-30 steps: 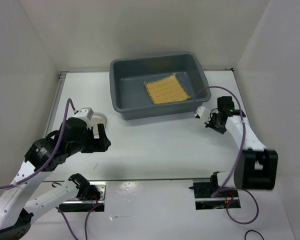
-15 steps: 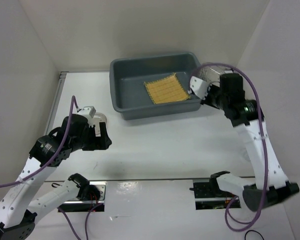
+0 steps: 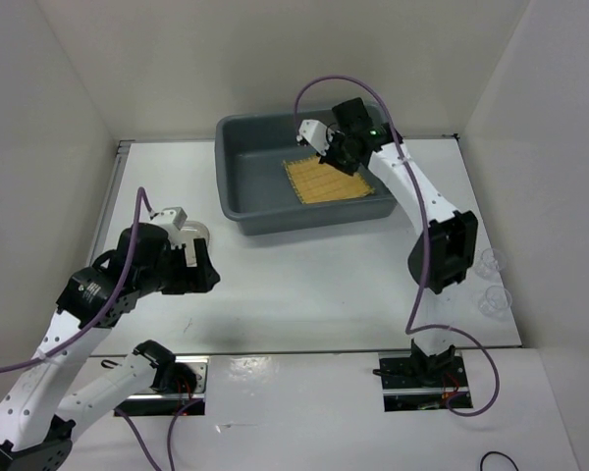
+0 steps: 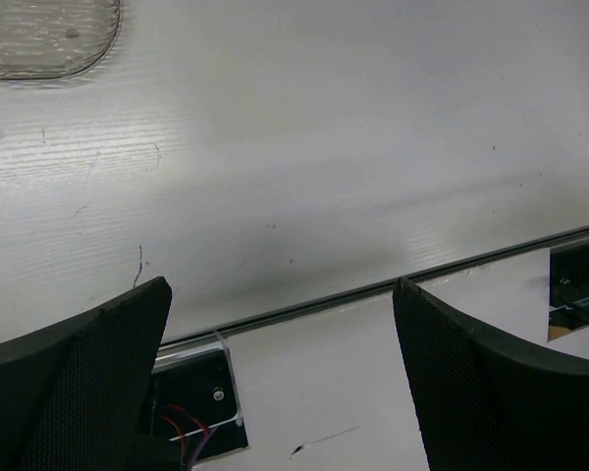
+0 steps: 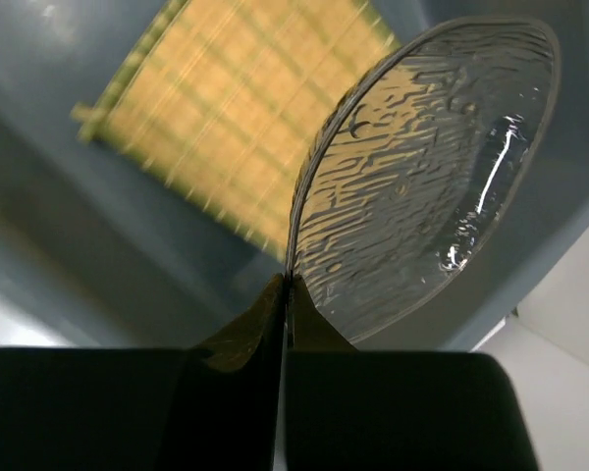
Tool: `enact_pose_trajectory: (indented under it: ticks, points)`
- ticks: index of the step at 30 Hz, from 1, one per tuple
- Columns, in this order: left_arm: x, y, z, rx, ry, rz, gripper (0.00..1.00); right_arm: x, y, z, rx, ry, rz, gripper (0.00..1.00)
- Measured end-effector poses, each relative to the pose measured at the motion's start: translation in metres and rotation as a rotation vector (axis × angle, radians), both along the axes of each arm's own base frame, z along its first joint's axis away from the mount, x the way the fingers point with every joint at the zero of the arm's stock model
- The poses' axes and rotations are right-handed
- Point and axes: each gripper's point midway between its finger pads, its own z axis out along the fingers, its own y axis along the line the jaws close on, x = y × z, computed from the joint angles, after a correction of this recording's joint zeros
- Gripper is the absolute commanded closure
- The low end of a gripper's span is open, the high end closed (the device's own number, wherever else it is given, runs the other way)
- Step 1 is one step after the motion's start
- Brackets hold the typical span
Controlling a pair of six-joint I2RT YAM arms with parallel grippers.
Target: Place the mixed dishes into the plastic bin
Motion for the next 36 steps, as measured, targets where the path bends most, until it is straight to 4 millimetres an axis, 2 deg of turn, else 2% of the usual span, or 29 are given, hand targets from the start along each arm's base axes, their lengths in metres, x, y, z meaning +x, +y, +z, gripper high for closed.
enact_pose_trajectory:
  ticks: [3, 7, 11, 15, 17, 19, 20, 24, 27, 30, 32, 34, 36]
  points:
    - [0.000, -0.001, -0.001, -0.004, 0.003, -0.005, 0.00, 0.025, 0.011, -0.007, 0.012, -0.010, -0.008, 1.00]
    - [-0.001, -0.002, -0.002, -0.005, 0.008, -0.008, 0.00, 0.043, 0.022, -0.030, 0.005, 0.012, -0.006, 0.99]
    - [0.000, -0.003, -0.004, -0.003, 0.016, -0.010, 0.00, 0.047, 0.029, -0.073, -0.023, 0.091, 0.002, 0.97]
    - [0.001, -0.004, -0.006, 0.001, 0.026, -0.011, 0.00, 0.040, 0.032, -0.124, -0.056, 0.204, 0.016, 0.96]
    - [0.002, -0.005, -0.007, 0.004, 0.033, -0.012, 0.00, 0.035, 0.031, -0.140, -0.067, 0.237, 0.018, 0.94]
    - [0.003, -0.005, -0.008, 0.005, 0.036, -0.012, 0.00, 0.029, 0.027, -0.152, -0.081, 0.259, 0.013, 0.82]
    - [0.003, -0.005, -0.008, 0.005, 0.037, -0.012, 0.00, 0.027, 0.026, -0.157, -0.084, 0.267, 0.010, 0.72]
    - [0.003, -0.005, -0.009, 0.006, 0.039, -0.013, 0.00, 0.020, 0.019, -0.173, -0.113, 0.284, 0.005, 0.44]
    - [0.004, -0.006, -0.010, 0.010, 0.047, -0.013, 0.00, 0.019, 0.018, -0.162, -0.104, 0.266, -0.005, 0.34]
    - [0.007, -0.006, -0.014, 0.018, 0.066, -0.010, 0.00, 0.017, 0.022, -0.128, -0.050, 0.210, -0.026, 0.30]
    - [0.011, -0.005, -0.018, 0.024, 0.087, 0.008, 0.00, 0.014, 0.023, -0.082, 0.031, 0.123, -0.058, 0.10]
    - [0.018, 0.002, -0.023, 0.033, 0.111, 0.052, 0.00, -0.006, 0.018, -0.027, 0.121, 0.027, -0.091, 0.03]
    - [0.026, 0.014, -0.026, 0.038, 0.127, 0.119, 0.00, -0.037, 0.006, 0.034, 0.211, -0.090, -0.118, 0.03]
